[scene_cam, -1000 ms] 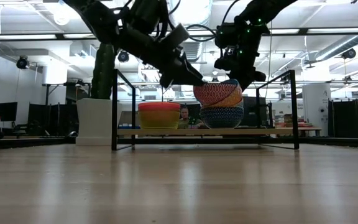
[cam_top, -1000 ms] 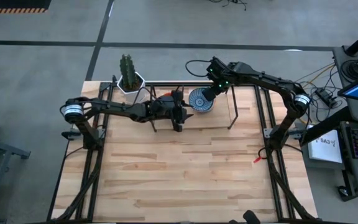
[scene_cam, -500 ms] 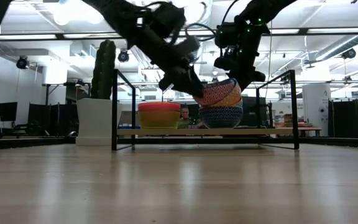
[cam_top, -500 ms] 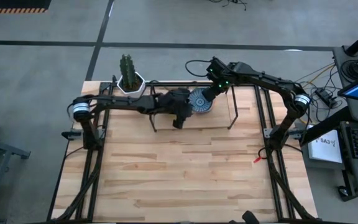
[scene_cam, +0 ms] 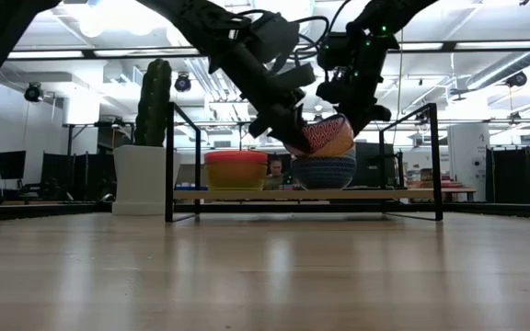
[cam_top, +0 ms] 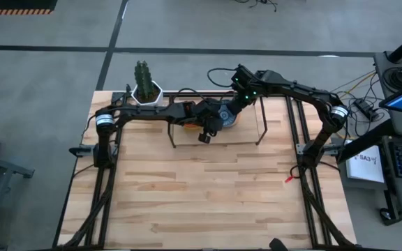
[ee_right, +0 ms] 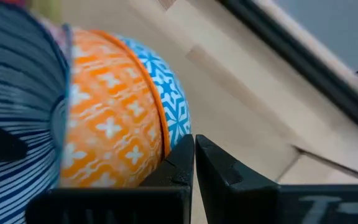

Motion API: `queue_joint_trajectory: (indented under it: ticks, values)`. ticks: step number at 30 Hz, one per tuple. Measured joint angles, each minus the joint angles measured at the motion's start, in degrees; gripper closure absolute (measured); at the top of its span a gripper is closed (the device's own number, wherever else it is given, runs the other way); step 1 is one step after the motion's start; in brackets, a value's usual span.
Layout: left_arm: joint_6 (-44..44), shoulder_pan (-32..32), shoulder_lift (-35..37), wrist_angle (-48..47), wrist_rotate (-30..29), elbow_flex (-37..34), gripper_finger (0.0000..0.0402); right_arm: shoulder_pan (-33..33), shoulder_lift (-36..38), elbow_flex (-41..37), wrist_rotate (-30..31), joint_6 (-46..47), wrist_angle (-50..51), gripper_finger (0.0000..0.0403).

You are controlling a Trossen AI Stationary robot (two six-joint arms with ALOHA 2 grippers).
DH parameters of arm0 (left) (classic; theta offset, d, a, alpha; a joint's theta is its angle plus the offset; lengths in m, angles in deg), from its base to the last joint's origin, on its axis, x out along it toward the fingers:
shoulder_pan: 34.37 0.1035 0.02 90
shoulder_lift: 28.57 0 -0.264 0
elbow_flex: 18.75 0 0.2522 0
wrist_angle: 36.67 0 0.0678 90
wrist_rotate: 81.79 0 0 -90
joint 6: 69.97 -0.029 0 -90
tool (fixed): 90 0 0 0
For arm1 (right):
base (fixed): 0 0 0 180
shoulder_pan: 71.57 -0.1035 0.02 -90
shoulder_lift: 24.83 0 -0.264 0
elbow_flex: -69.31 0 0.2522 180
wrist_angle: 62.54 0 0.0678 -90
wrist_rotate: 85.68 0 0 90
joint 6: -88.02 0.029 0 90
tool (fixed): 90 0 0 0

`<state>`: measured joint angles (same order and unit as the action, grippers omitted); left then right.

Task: Place and stack bowls onto a shelf
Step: Adjust the right pattern bowls

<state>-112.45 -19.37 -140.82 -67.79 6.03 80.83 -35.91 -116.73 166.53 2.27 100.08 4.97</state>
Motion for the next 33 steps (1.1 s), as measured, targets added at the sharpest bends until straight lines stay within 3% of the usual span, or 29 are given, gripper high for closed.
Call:
queue_joint_trajectory:
  ticks: [3, 6, 11, 33]
  values:
    - [1.21, -0.11, 0.0, 0.14, 0.03, 0.0, 0.0365, -0.06, 0.02, 0.0, -3.67, 0.0, 0.05, 0.0394]
    - [2.78, -0.11, 0.42, 0.34, 0.11, 0.2, 0.039, -0.22, 0.02, -0.04, -3.08, 0.82, 0.22, 0.0394]
    - [4.05, -0.09, 0.26, 1.56, 0.11, 0.42, 0.0374, -0.22, 0.02, -0.04, -2.26, 0.84, 0.02, 0.0394]
    - [6.66, -0.21, 0.35, 5.39, 0.02, 0.42, 0.038, -0.42, 0.0, -0.28, -5.9, 3.16, 1.93, 0.0394]
